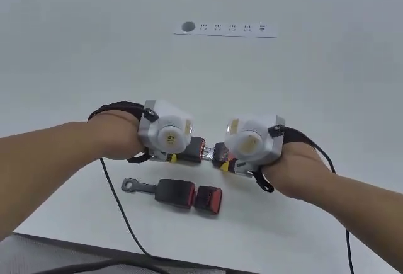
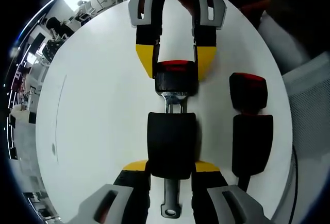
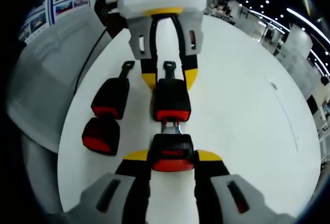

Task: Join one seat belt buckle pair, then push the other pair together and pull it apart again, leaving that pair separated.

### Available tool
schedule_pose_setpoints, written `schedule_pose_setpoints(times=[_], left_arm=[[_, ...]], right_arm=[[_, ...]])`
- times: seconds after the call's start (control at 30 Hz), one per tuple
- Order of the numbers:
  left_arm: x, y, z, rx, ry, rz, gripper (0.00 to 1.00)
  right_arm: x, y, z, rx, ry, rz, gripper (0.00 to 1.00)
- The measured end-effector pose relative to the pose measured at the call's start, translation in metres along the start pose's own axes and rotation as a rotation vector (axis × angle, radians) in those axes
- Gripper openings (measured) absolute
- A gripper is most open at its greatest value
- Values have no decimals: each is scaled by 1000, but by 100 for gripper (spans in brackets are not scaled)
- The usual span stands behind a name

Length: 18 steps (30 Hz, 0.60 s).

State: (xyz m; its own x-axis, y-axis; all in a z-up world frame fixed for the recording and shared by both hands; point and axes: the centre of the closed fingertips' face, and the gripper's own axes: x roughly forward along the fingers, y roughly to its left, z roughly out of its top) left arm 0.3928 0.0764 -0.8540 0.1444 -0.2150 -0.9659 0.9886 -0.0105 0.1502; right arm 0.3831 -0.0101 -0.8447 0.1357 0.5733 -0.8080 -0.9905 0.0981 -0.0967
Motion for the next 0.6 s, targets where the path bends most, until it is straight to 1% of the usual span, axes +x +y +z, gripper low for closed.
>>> schedule_pose_setpoints(times=[0.13,0.3,0.4,0.47,0.6], left_arm=[[0,0,-1,-20,-3,5,30],[0,0,-1,-38,-12,-1,29],[1,0,-1,-17,2,-13,29],[1,0,0,-12,12,-17,29],[1,-1,-1,-9,24,-17,29]], right_arm=[[2,-1,3,5,2,-2,30],[4,-2,5,18,-12,-5,30],[7,0,12,12,-37,-2,30],[10,1,18,7,-41,-3,30],[9,0,16,7,-49,-6,30]])
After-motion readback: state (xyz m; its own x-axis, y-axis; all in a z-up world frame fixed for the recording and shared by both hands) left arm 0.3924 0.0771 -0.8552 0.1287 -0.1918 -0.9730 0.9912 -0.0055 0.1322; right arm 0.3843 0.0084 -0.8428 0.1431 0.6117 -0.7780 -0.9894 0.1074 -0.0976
